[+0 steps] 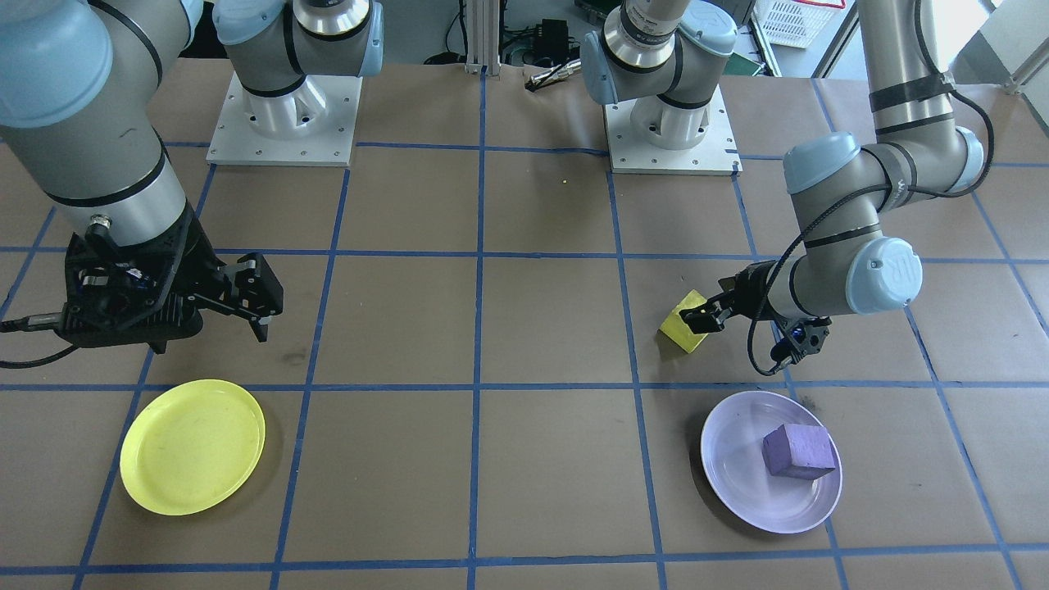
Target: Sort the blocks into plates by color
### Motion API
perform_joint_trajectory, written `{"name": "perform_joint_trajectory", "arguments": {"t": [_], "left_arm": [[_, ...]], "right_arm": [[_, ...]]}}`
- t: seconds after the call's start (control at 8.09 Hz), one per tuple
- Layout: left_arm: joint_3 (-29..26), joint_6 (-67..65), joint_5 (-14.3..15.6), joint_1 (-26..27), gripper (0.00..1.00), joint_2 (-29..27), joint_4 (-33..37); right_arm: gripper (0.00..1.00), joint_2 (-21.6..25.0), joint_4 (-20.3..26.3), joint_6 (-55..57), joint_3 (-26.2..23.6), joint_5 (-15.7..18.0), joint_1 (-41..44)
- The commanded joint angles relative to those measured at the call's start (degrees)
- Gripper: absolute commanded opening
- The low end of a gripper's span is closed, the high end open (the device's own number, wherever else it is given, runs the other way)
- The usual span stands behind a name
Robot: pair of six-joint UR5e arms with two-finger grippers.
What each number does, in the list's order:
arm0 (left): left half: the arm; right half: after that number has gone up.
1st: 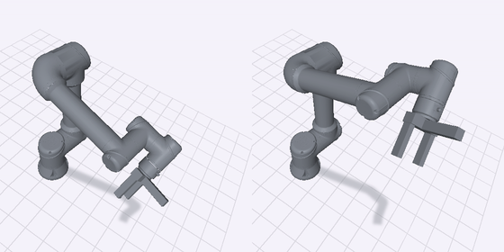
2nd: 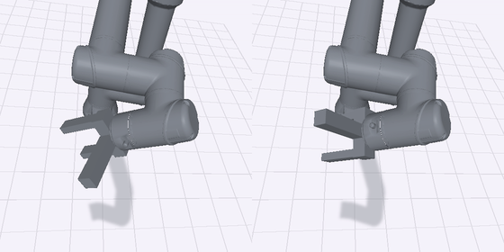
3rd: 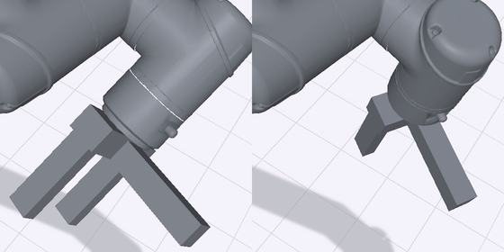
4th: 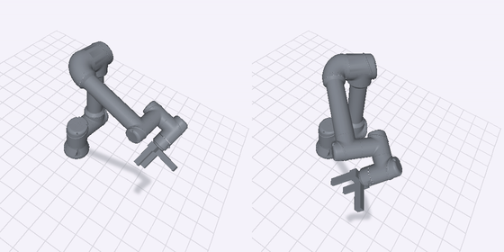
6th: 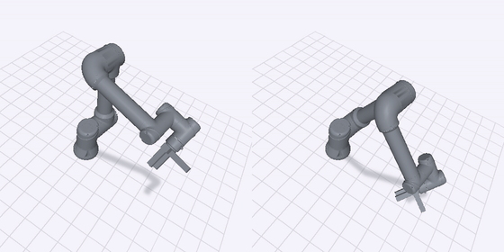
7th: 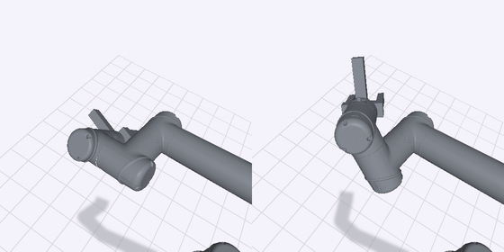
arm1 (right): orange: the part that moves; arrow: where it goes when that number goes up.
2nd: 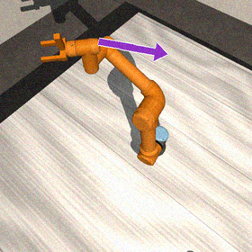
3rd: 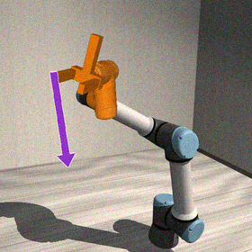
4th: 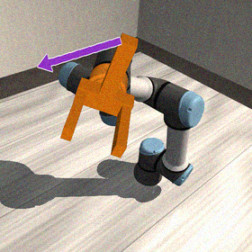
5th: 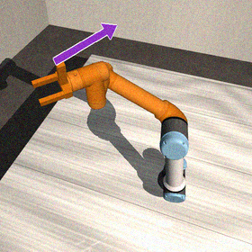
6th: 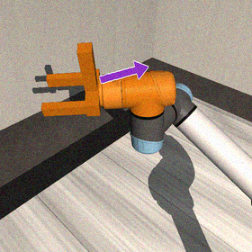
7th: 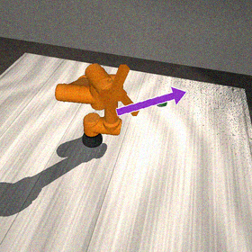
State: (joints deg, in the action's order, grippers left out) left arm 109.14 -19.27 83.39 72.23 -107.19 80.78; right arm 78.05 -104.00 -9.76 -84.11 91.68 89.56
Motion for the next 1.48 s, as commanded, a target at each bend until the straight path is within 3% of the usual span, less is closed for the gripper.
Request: {"name": "perform_joint_trajectory", "arguments": {"t": [0.0, 0.37, 1.11, 1.24, 1.36], "left_arm": [[-0.16, 0.19, 0.19, -0.07, 0.93, -0.12, -0.1], [-0.6, 0.37, 0.37, 0.02, 0.99, 0.76, 0.78], [-0.51, -0.42, -0.69, 0.37, 0.97, -1.44, -4.58], [-0.25, 0.62, -0.51, 0.28, 0.83, -1.53, -4.49], [-0.25, 2.9, -0.08, 0.19, 0.5, -1.44, -3.88]], "right_arm": [[1.0, 0.0, 0.02, 0.0, 0.0, -0.01, 0.0], [1.0, 0.0, 0.02, 0.0, 0.0, -0.01, 0.0], [1.0, 0.0, 0.02, 0.0, 0.0, -0.1, 0.0], [1.0, 0.0, 0.02, 0.0, 0.0, -0.1, 0.0], [1.0, 0.0, 0.02, 0.0, 0.0, -0.1, 0.0]]}}
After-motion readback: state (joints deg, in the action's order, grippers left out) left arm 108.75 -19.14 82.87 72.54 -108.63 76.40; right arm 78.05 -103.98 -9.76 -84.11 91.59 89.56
